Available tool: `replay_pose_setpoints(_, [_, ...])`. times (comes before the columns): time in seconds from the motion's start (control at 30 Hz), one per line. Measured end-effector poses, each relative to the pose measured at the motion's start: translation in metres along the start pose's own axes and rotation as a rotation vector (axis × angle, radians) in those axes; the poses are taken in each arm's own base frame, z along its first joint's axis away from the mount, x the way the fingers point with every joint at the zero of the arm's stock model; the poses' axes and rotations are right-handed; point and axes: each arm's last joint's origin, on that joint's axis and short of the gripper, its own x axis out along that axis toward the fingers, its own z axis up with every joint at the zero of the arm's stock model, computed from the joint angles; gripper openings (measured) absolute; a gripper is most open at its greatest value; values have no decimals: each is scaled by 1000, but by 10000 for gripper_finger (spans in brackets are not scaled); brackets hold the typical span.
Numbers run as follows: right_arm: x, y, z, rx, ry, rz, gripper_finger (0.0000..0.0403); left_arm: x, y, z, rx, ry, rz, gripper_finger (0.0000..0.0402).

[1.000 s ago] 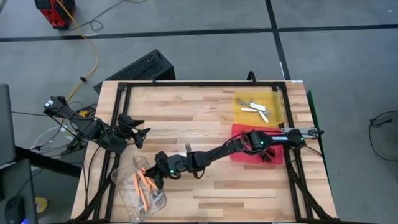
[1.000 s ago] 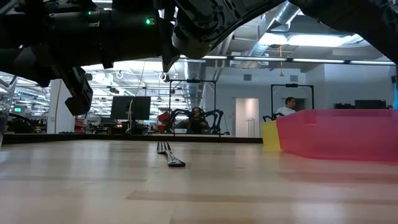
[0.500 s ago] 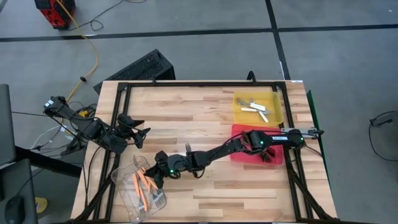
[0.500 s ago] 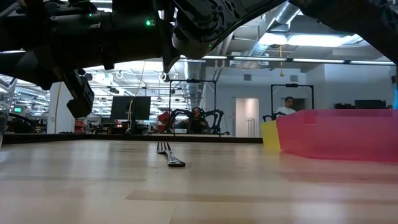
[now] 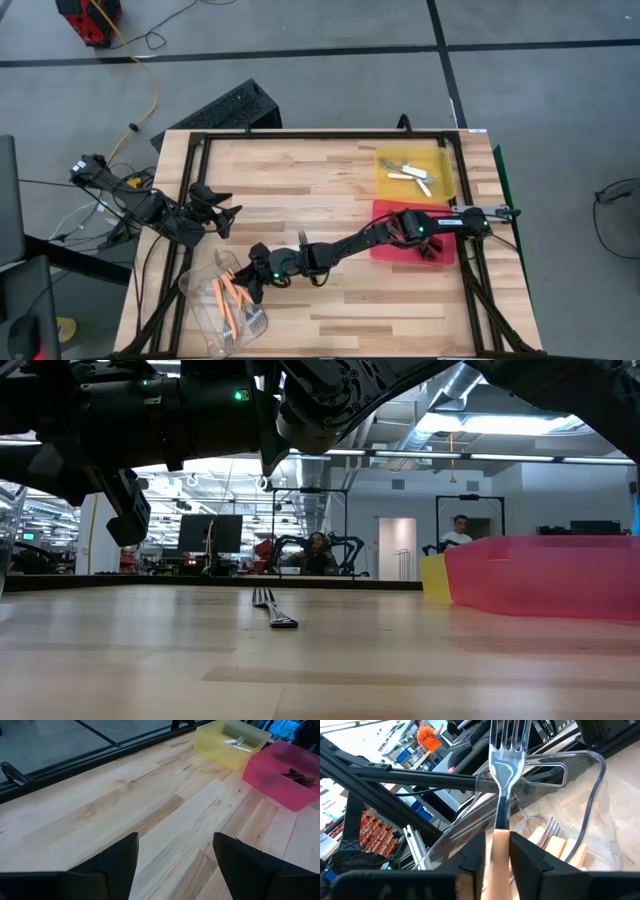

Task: Sort silverware by color (type)
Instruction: Put the orange fork into the transparent bin, then put the black fork into the red bin

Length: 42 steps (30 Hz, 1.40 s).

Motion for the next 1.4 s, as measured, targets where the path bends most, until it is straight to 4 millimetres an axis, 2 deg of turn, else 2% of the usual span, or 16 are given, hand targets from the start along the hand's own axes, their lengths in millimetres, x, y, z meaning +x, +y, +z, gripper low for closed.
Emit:
replay_pose_setpoints(0.17, [0,0,0,8,0,0,155,0,0,0,-5,0,0,242])
replay_pose_setpoints(0.3, [0,0,0,8,0,0,171,0,0,0,-6,0,0,242])
replay_pose_setpoints(0.7, [0,0,0,-7,-3,6,173,0,0,0,-7,0,0,242])
replay_pose_setpoints(0.93, [-3,8,8,-146,11,18,162,0,0,0,-7,0,0,242])
replay_pose_setpoints(1.07, [-11,20,23,-270,62,-31,152,0,0,0,-7,1,0,242])
replay_pose_setpoints(1.2, [-26,35,37,-449,145,-151,141,0,0,0,-7,1,-1,242])
replay_pose_setpoints(1.4, [-72,67,60,-666,329,-472,130,0,0,0,-7,5,-3,242])
